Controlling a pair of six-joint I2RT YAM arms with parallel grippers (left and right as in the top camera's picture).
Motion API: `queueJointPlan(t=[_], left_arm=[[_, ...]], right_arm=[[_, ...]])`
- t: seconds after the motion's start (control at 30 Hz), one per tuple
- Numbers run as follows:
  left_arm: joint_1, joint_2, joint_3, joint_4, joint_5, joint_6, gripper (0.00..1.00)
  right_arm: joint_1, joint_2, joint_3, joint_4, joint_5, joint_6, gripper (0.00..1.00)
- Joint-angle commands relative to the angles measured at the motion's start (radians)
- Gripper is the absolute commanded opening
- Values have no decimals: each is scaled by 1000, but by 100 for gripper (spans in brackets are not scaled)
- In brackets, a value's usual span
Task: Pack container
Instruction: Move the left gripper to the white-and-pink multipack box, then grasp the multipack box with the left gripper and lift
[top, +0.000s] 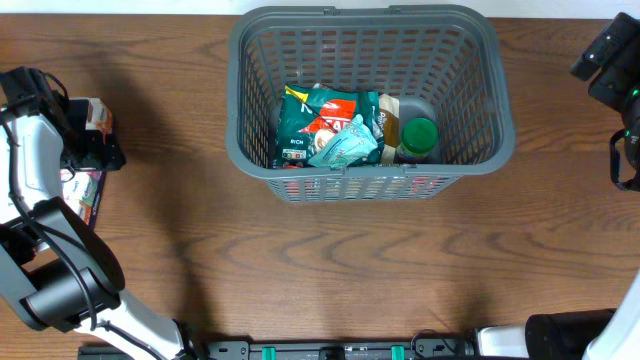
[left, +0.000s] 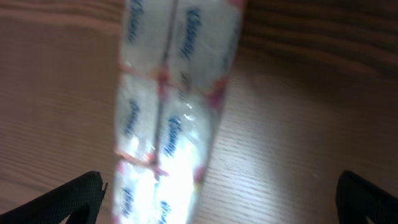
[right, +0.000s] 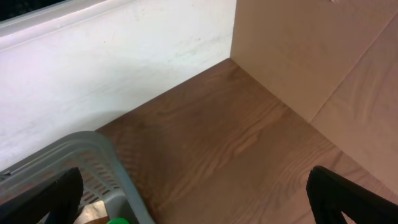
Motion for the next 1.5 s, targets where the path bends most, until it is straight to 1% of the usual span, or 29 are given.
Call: queueJointPlan(t=[0.0,0.23,0.53,0.63,0.83,0.87,0.9,0.93,0.97,1.0,1.17,1.37,1.47], left_arm=[[4,15,-2,24,-58,49,99],[34,59,-2,60,-64,49,99],[93,163,-2,84,-60,48,99],[97,187,-2,97,-40,48,99],[97,257,-2,90,55,47,100],[97,266,-2,84,60,48,96],[97,275,-2,76,70,48,77],[97,278,-2,69,81,48,47],[97,279,-2,66,84,48,19],[97,279,-2,66,84,47,6],[96,272,7,69,84,40,6],[95,211,87,70,88,-137,6],[95,149,149,69,181,-188,6]], right_arm=[[-8,1,-1,-2,16,14,99],[-8,1,-1,-2,16,14,99],[-8,1,-1,-1,16,14,99],[-8,1,-1,-2,16,14,99],[-8,1,-1,-2,16,14,99],[-8,1,-1,-1,16,14,99],[-8,1,-1,-2,16,14,99],[-8,1,-1,-1,16,14,99],[-8,1,-1,-1,16,14,99],[-8,1,-1,-1,16,14,99],[-8,1,-1,-2,16,14,99],[-8,1,-1,-2,16,14,99],[-8,1,-1,-1,16,14,99]])
